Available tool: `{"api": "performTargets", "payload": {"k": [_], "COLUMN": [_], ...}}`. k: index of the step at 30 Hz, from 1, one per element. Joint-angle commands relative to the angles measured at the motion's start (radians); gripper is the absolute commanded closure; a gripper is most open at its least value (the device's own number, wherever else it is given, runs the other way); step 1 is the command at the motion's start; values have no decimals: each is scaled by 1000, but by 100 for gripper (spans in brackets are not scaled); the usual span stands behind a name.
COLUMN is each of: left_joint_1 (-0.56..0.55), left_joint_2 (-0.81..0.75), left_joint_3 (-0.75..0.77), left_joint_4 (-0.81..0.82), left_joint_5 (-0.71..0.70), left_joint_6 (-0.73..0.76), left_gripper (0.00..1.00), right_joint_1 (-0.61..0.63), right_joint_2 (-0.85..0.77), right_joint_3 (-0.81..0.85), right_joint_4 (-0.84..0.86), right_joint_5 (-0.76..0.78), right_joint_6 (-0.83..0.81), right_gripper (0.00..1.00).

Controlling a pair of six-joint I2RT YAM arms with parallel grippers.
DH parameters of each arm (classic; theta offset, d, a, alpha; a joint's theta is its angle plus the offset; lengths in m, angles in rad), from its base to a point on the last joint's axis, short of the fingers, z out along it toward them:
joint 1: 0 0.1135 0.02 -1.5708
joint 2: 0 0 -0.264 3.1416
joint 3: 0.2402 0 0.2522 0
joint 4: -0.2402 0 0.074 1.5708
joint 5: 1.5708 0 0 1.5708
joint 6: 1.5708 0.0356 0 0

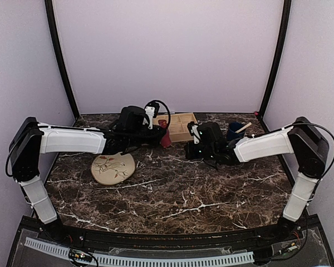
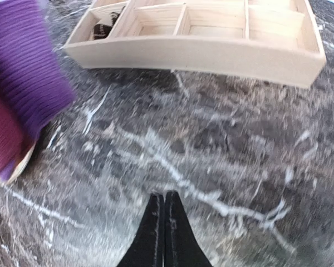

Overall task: Roll the socks
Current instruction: Move the storage box to the center of the board.

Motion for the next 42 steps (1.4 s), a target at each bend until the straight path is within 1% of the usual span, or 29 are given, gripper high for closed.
{"api": "performTargets", "payload": {"k": [1, 5, 13, 19, 23, 28, 35, 42], "left_joint_1": [33, 63, 101, 122, 133, 142, 151, 152], "left_joint_2": [-25, 6, 75, 118, 132, 147, 154, 156], "left_joint_3": [50, 77, 98, 105, 109, 111, 110, 115], "left_joint_4": [66, 106, 208, 261, 270, 270, 263, 248], "left_joint_5": [-23, -21, -30, -40, -41, -39, -34, -32], "left_joint_6": [107, 146, 199, 229, 238, 254, 267, 287], "left_gripper": [100, 100, 100, 100, 100, 100, 100, 100], "right_joint_1": [-68, -108, -152, -167, -174, -179, -180, -181], "right_joint_2": [124, 270, 480, 621, 697, 732, 709, 710], "right_joint_3": [212, 430, 711, 944, 1095, 1139, 1059, 1051], "right_joint_4": [-84, -159, -209, -322, -451, -542, -564, -606], "right_joint_5": [-35, -65, -76, -80, -83, -98, -129, -158], "right_joint_6": [-97, -144, -186, -220, -222, -216, -211, -215], "right_gripper": [100, 100, 100, 100, 100, 100, 100, 100]}}
